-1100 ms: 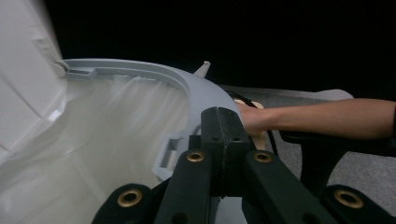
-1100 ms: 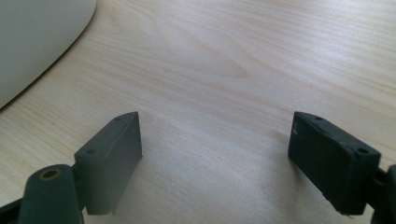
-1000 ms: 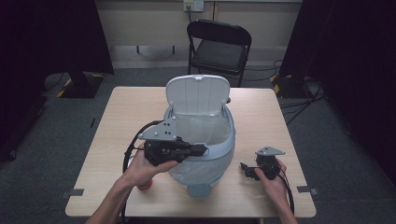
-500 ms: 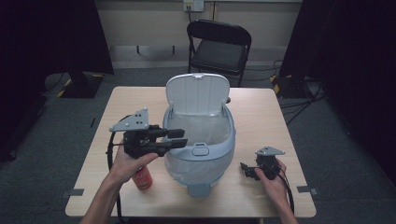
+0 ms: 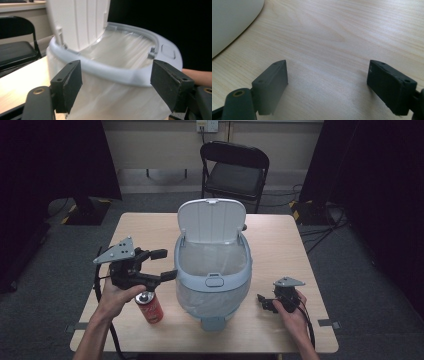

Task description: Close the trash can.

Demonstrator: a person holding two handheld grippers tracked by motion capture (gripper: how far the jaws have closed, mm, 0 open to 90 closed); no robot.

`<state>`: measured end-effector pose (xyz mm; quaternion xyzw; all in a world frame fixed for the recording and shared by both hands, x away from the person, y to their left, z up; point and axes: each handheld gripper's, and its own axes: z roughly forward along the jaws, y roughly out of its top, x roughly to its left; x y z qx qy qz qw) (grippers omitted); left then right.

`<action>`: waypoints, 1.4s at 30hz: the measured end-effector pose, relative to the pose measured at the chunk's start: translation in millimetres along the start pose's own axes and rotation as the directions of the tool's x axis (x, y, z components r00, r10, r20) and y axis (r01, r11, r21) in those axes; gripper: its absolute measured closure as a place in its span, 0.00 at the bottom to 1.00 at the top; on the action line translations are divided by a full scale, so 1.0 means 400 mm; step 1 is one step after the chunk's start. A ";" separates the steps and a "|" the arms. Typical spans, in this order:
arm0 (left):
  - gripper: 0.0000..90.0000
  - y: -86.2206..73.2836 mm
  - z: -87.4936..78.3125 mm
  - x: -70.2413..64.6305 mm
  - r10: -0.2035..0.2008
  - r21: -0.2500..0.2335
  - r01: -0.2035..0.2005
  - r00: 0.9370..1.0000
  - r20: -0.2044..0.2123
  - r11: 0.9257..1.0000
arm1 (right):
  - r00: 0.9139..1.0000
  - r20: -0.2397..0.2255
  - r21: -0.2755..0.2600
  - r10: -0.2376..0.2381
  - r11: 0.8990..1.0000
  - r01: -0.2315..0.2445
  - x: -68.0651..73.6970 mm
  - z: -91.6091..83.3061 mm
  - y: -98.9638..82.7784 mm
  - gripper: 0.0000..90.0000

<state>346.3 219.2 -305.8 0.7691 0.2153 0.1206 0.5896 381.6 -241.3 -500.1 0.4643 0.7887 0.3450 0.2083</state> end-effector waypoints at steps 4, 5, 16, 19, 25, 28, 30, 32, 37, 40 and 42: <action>0.22 -0.021 -0.012 0.011 -0.011 0.022 0.011 1.000 -0.022 1.000 | 1.000 0.000 0.000 0.000 1.000 0.000 0.000 0.000 0.000 0.17; 0.22 -0.029 -0.016 0.014 -0.013 0.028 0.014 1.000 -0.027 1.000 | 1.000 0.000 0.000 0.000 1.000 0.000 0.000 0.000 0.000 0.17; 0.19 -0.136 -0.070 0.049 -0.072 0.080 0.078 0.995 -0.076 0.994 | 1.000 0.000 0.000 0.000 1.000 0.000 0.000 0.000 0.000 0.18; 0.18 -0.171 -0.073 0.066 -0.089 0.120 0.100 0.992 -0.094 0.988 | 1.000 0.000 0.000 0.000 1.000 0.000 0.000 0.000 0.000 0.17; 0.19 -0.217 -0.072 0.067 -0.088 0.161 0.104 0.991 -0.101 0.982 | 1.000 0.000 0.000 0.000 1.000 0.000 0.000 0.000 0.000 0.17; 0.18 -0.239 -0.074 0.070 -0.106 0.168 0.123 0.989 -0.106 0.978 | 1.000 0.000 0.000 0.000 1.000 0.000 0.000 0.000 0.000 0.17; 0.18 -0.251 -0.079 0.070 -0.116 0.157 0.130 0.989 -0.094 0.979 | 1.000 0.000 0.000 0.000 1.000 0.000 0.000 0.000 0.000 0.17; 0.18 -0.252 -0.082 0.066 -0.103 0.144 0.116 0.990 -0.097 0.983 | 1.000 0.000 0.000 0.000 1.000 0.000 0.000 0.000 0.000 0.17; 0.18 -0.254 -0.065 0.053 -0.102 0.181 0.113 0.992 -0.069 0.977 | 1.000 0.000 0.000 0.000 1.000 0.000 0.000 0.000 0.000 0.17; 0.19 -0.271 -0.058 0.046 -0.105 0.195 0.117 0.992 -0.071 0.974 | 1.000 0.000 0.000 0.000 1.000 0.000 0.000 0.000 0.000 0.17; 0.20 -0.287 -0.056 0.046 -0.107 0.196 0.119 0.992 -0.071 0.973 | 1.000 0.000 0.000 0.000 1.000 0.000 0.000 0.000 0.000 0.17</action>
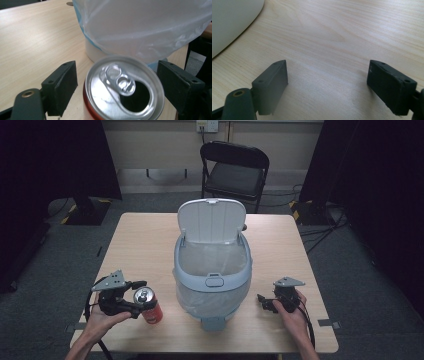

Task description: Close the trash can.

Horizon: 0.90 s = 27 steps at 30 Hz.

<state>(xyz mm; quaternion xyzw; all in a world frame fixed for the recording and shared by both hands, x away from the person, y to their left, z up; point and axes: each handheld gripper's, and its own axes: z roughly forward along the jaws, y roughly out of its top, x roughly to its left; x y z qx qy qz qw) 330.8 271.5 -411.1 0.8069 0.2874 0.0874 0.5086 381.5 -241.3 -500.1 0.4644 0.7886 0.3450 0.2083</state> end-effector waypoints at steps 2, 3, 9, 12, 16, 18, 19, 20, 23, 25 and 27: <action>0.20 -0.018 0.011 -0.002 -0.015 0.012 0.015 1.000 0.007 1.000 | 1.000 0.000 0.000 0.000 1.000 0.000 0.000 0.000 0.000 0.17; 0.21 -0.026 0.016 -0.004 -0.011 0.023 0.011 1.000 0.003 1.000 | 1.000 0.000 0.000 0.000 1.000 0.000 0.000 0.000 0.000 0.17; 0.25 -0.057 0.043 -0.008 -0.003 0.050 0.004 1.000 -0.018 0.999 | 1.000 0.000 0.000 0.000 1.000 0.000 0.000 0.000 0.000 0.17; 0.26 -0.079 0.048 -0.008 -0.006 0.056 0.008 0.999 -0.033 0.998 | 1.000 0.000 0.000 0.000 1.000 0.000 0.000 0.000 0.000 0.18; 0.29 -0.091 0.050 -0.003 -0.015 0.049 0.017 0.999 -0.046 0.999 | 1.000 0.000 0.001 0.001 1.000 -0.001 0.000 0.000 0.000 0.17; 0.30 -0.098 0.054 -0.002 -0.024 0.058 0.027 0.998 -0.050 0.998 | 1.000 0.000 0.000 0.000 1.000 0.000 0.000 0.000 0.000 0.18; 0.31 -0.101 0.057 -0.003 -0.023 0.061 0.026 0.998 -0.055 0.998 | 1.000 0.001 0.001 0.001 1.000 -0.001 0.000 0.000 0.000 0.17; 0.31 -0.106 0.062 -0.004 -0.020 0.068 0.023 0.998 -0.057 0.997 | 1.000 0.000 0.000 0.000 1.000 0.000 0.000 0.000 0.000 0.17; 0.32 -0.114 0.070 -0.004 -0.018 0.084 0.024 0.997 -0.071 0.996 | 1.000 0.000 0.000 0.000 1.000 0.000 0.000 0.000 0.000 0.17; 0.33 -0.119 0.075 -0.005 -0.014 0.087 0.021 0.997 -0.082 0.996 | 1.000 0.000 0.000 -0.001 1.000 0.001 0.000 0.000 0.000 0.18; 0.34 -0.121 0.078 -0.005 -0.010 0.093 0.018 0.996 -0.088 0.996 | 1.000 0.000 0.000 0.000 1.000 0.000 0.000 0.000 0.000 0.17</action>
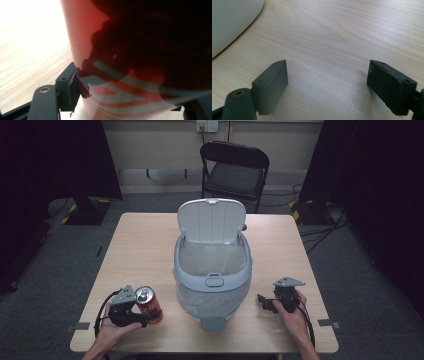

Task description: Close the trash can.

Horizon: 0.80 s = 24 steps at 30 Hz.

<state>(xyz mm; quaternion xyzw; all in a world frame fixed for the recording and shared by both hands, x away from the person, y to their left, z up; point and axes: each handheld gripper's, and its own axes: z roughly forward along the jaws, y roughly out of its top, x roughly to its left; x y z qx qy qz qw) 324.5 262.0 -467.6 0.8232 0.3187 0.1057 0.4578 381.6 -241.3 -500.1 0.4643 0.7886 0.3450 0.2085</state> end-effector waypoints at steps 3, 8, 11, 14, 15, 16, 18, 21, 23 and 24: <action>0.35 -0.003 0.003 0.001 0.003 0.008 -0.003 1.000 -0.018 1.000 | 1.000 0.000 0.000 0.000 1.000 0.000 0.000 0.000 0.000 0.17; 0.36 -0.006 0.007 -0.002 -0.001 0.013 0.002 1.000 -0.023 1.000 | 1.000 0.000 0.000 0.000 1.000 0.000 0.000 0.000 0.000 0.17; 0.37 -0.005 0.007 0.003 -0.008 0.015 0.008 0.999 -0.037 1.000 | 1.000 0.000 0.000 0.000 1.000 0.000 0.000 0.000 0.000 0.17; 0.37 -0.003 0.007 0.005 -0.025 0.015 0.026 0.999 -0.040 1.000 | 1.000 0.000 0.000 0.000 1.000 0.000 0.000 0.000 0.000 0.17; 0.37 -0.002 0.007 0.005 -0.033 0.015 0.034 0.999 -0.039 0.999 | 1.000 0.000 0.000 0.000 1.000 0.000 0.000 0.000 0.000 0.17; 0.37 -0.002 0.007 0.006 -0.032 0.016 0.032 0.999 -0.040 0.999 | 1.000 -0.003 0.001 0.001 1.000 -0.001 0.000 0.000 0.000 0.17; 0.38 -0.002 0.007 0.007 -0.038 0.014 0.039 0.999 -0.038 0.999 | 1.000 -0.003 0.001 0.000 1.000 0.000 0.000 0.001 0.001 0.17; 0.38 -0.002 0.005 0.010 -0.054 0.009 0.054 0.998 -0.033 0.998 | 1.000 -0.004 0.001 0.000 1.000 0.000 0.000 0.001 0.001 0.17; 0.38 0.000 0.003 0.012 -0.070 -0.002 0.070 0.997 -0.026 0.998 | 1.000 -0.003 0.001 0.000 1.000 0.000 0.000 0.001 0.001 0.17; 0.38 0.001 0.002 0.012 -0.073 -0.006 0.073 0.997 -0.025 0.997 | 1.000 -0.002 0.001 0.000 1.000 0.000 0.000 0.001 0.001 0.17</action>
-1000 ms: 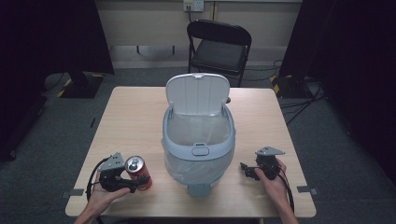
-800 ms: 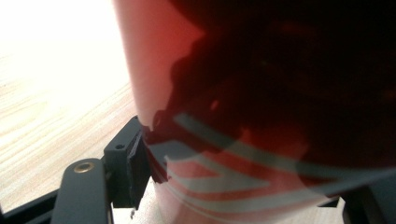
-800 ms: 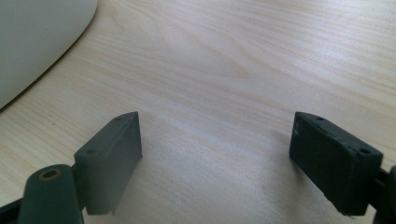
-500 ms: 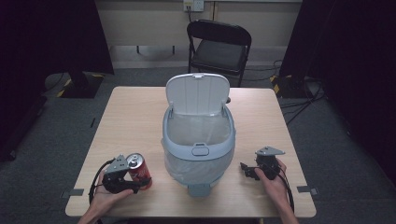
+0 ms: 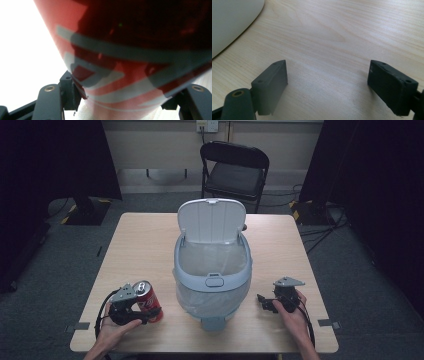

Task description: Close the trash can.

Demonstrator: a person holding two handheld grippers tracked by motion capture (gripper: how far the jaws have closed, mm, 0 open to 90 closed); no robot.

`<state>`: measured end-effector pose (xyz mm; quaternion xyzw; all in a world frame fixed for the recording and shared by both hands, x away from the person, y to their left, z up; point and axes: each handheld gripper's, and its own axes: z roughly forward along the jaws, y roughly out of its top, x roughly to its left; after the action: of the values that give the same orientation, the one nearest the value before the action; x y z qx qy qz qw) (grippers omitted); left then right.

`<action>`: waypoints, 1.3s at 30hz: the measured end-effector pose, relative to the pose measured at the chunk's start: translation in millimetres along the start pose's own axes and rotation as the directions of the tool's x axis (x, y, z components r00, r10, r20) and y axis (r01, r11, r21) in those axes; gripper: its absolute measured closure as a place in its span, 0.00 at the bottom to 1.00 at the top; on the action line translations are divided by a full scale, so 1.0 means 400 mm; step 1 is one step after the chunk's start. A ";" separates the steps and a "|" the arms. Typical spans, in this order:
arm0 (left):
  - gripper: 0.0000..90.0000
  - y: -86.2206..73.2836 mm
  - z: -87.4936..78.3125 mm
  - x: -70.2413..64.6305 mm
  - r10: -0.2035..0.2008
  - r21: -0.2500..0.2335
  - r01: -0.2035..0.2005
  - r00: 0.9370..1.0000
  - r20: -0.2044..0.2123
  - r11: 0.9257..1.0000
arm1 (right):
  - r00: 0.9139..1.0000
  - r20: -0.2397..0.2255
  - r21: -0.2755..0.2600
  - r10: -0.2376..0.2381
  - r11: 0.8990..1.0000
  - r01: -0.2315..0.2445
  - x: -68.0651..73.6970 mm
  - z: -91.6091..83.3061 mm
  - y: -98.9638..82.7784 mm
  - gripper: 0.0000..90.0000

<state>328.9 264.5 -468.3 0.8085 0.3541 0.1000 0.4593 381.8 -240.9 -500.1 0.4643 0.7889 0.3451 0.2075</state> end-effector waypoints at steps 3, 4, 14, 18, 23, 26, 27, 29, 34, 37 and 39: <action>0.38 0.004 -0.002 0.000 -0.006 -0.007 0.006 1.000 0.008 1.000 | 1.000 0.002 0.001 0.002 1.000 -0.002 0.001 0.000 0.000 0.16; 0.38 0.005 -0.003 -0.001 -0.008 -0.008 0.008 1.000 0.011 1.000 | 1.000 -0.001 0.000 0.003 1.000 -0.003 0.001 0.001 0.001 0.16; 0.38 0.036 -0.030 -0.026 0.003 -0.049 -0.001 1.000 0.029 0.999 | 1.000 0.000 0.001 0.002 1.000 -0.002 0.001 0.001 0.001 0.16; 0.38 0.053 -0.050 -0.032 -0.003 -0.085 0.007 0.999 0.042 0.996 | 1.000 -0.001 0.000 0.003 1.000 -0.003 0.001 0.001 0.001 0.16; 0.38 0.079 -0.069 -0.039 0.020 -0.114 -0.014 0.998 0.053 0.993 | 1.000 -0.001 0.000 0.002 1.000 -0.002 0.001 0.001 0.001 0.16; 0.38 0.099 -0.090 -0.040 0.041 -0.130 -0.037 0.999 0.029 0.991 | 1.000 -0.001 0.000 0.003 1.000 -0.003 0.001 0.001 0.001 0.16; 0.38 0.104 -0.094 -0.040 0.046 -0.132 -0.042 0.999 0.028 0.990 | 1.000 0.000 0.000 0.003 1.000 -0.003 0.001 0.001 0.001 0.16; 0.38 0.117 -0.102 -0.046 0.060 -0.144 -0.056 0.998 0.025 0.988 | 1.000 -0.001 0.000 0.003 1.000 -0.003 0.001 0.001 0.001 0.16; 0.38 0.144 -0.116 -0.065 0.088 -0.157 -0.082 0.995 0.035 0.984 | 1.000 -0.001 0.000 0.002 1.000 -0.002 0.001 0.001 0.001 0.16; 0.38 0.154 -0.124 -0.074 0.098 -0.163 -0.089 0.994 0.045 0.983 | 1.000 -0.001 0.000 0.003 1.000 -0.003 0.001 0.001 0.001 0.16; 0.38 0.158 -0.128 -0.078 0.099 -0.169 -0.090 0.994 0.050 0.981 | 1.000 -0.001 0.000 0.003 1.000 -0.003 0.001 0.001 0.001 0.16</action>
<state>311.3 257.4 -383.3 0.7857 0.2921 0.1274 0.5302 382.1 -240.4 -500.2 0.4652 0.7884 0.3454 0.2066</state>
